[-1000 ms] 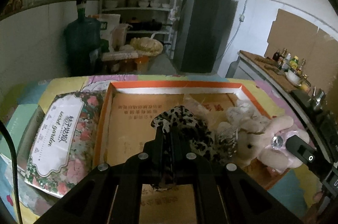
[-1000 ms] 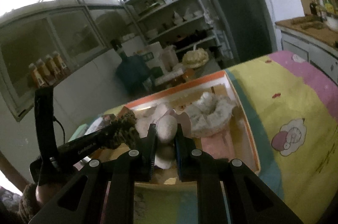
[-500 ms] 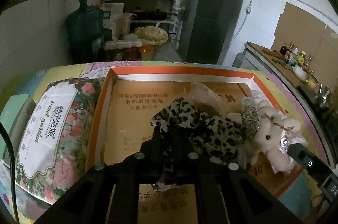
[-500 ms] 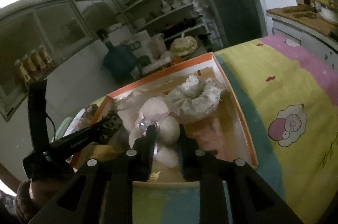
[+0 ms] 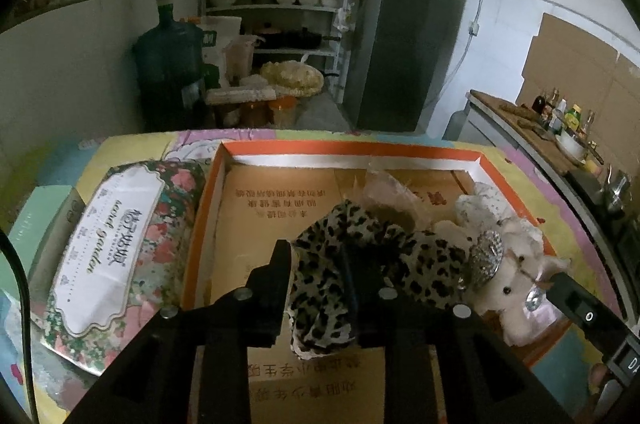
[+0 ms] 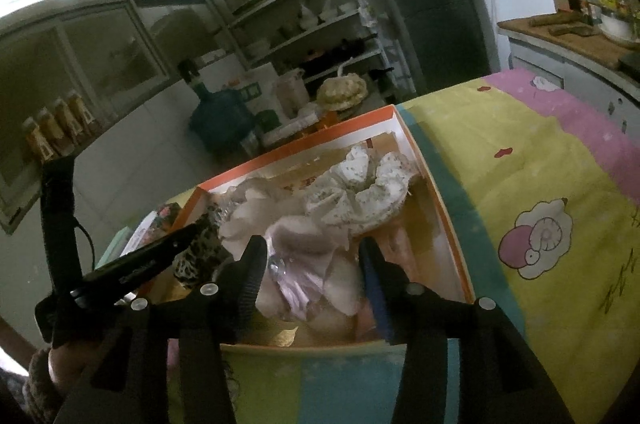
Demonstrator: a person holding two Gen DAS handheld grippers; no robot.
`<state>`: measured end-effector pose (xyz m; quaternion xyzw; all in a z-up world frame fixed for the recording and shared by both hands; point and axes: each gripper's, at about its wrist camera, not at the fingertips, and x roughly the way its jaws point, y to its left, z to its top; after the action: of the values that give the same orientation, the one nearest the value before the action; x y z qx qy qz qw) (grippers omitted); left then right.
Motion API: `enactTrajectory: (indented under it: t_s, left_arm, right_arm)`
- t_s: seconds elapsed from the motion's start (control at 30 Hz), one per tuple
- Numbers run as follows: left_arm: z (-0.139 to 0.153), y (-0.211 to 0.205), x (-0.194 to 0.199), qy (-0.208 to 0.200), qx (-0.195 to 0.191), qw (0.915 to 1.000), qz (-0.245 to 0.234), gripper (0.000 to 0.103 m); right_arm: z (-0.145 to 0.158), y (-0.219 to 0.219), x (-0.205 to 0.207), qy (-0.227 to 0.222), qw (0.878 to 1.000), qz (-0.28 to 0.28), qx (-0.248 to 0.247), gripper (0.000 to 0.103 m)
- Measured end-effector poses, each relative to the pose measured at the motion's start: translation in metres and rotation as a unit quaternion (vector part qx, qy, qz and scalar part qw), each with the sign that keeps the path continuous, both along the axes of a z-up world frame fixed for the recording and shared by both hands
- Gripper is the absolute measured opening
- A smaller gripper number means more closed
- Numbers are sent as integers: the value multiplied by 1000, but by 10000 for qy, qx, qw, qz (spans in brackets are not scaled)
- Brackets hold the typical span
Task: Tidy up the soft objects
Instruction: 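Lower both plushes into the tray and open both grippers, then move both grippers back toward the remaining pile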
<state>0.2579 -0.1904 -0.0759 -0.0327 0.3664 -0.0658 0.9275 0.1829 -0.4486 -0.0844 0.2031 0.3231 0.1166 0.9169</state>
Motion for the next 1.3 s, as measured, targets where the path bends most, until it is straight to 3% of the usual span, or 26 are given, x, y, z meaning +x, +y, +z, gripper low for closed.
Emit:
enactTrajectory:
  t_s: [0.23, 0.73, 1.3]
  left_arm:
    - [14, 5, -8, -162, -32, 9999, 15, 25]
    - [38, 9, -31, -493, 64, 9988, 24, 25]
    - [67, 48, -65, -914, 87, 9955, 253, 25]
  right_arm:
    - [8, 1, -5, -183, 9998, -7, 5, 61]
    - [28, 10, -19, -412, 9990, -4, -152, 65]
    - [61, 54, -39, -739, 9965, 251, -292, 73]
